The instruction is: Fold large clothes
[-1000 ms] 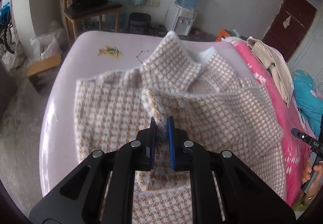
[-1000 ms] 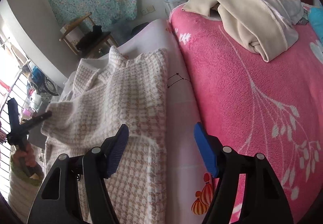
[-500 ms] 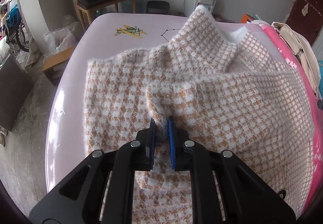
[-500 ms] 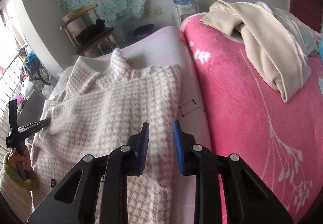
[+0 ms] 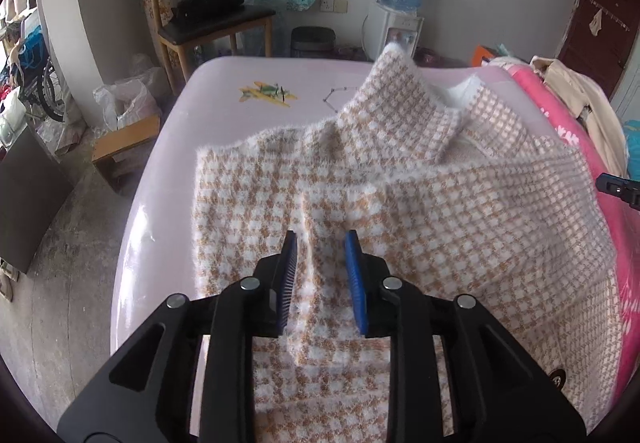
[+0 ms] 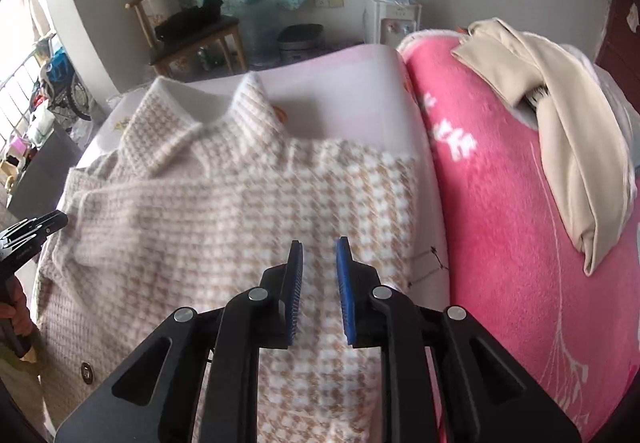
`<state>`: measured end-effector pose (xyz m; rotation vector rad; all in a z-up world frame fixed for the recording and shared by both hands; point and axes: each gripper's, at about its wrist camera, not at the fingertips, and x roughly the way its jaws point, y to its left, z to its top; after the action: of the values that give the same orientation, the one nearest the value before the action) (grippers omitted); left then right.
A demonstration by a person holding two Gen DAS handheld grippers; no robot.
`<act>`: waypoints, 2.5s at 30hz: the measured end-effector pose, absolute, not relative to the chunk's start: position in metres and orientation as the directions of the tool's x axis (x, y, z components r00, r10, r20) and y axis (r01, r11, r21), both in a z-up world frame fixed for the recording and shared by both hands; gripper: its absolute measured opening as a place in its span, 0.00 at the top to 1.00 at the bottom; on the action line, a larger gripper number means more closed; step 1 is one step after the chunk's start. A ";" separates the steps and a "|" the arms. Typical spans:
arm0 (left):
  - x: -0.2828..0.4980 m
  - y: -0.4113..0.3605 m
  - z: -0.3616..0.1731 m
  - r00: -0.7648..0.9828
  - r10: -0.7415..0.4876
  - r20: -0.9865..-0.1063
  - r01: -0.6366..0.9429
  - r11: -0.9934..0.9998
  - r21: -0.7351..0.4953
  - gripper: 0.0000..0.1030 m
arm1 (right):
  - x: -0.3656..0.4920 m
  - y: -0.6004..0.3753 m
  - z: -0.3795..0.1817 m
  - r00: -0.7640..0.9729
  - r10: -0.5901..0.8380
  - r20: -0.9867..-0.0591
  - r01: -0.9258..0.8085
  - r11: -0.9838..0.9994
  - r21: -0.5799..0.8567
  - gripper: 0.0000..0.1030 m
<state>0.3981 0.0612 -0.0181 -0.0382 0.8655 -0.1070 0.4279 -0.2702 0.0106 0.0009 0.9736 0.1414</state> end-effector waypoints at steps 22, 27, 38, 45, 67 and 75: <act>0.358 0.010 -0.049 0.549 -0.150 -0.822 0.252 0.968 -0.009 0.42 | 0.363 -0.251 -0.028 0.459 0.124 -0.880 -0.164 0.985 0.053 0.52; 0.321 0.011 -0.018 0.576 -0.159 -0.802 0.240 0.970 -0.019 0.34 | 0.313 -0.259 0.006 0.491 0.200 -0.848 -0.111 0.980 0.167 0.49; 0.169 0.019 -0.030 0.525 -0.131 -0.841 0.223 0.975 -0.012 0.19 | 0.161 -0.230 -0.002 0.412 0.224 -0.883 -0.112 0.974 0.195 0.33; 0.120 0.040 -0.048 0.496 -0.109 -0.861 0.133 0.990 -0.048 0.19 | 0.115 -0.226 -0.004 0.432 0.235 -0.871 -0.091 0.972 0.217 0.30; 0.022 0.120 -0.077 0.556 -0.172 -0.813 -0.134 0.947 -0.292 0.46 | 0.053 -0.287 -0.037 0.420 0.297 -0.858 0.133 0.914 0.382 0.30; 0.015 0.121 -0.085 0.556 -0.243 -0.795 -0.109 0.927 -0.359 0.65 | 0.056 -0.284 -0.052 0.410 0.386 -0.827 0.191 0.850 0.491 0.35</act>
<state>0.0152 0.1206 -0.0848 -0.3927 0.9851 -0.0814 0.0557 -0.2837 -0.0522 0.5737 1.1597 0.1315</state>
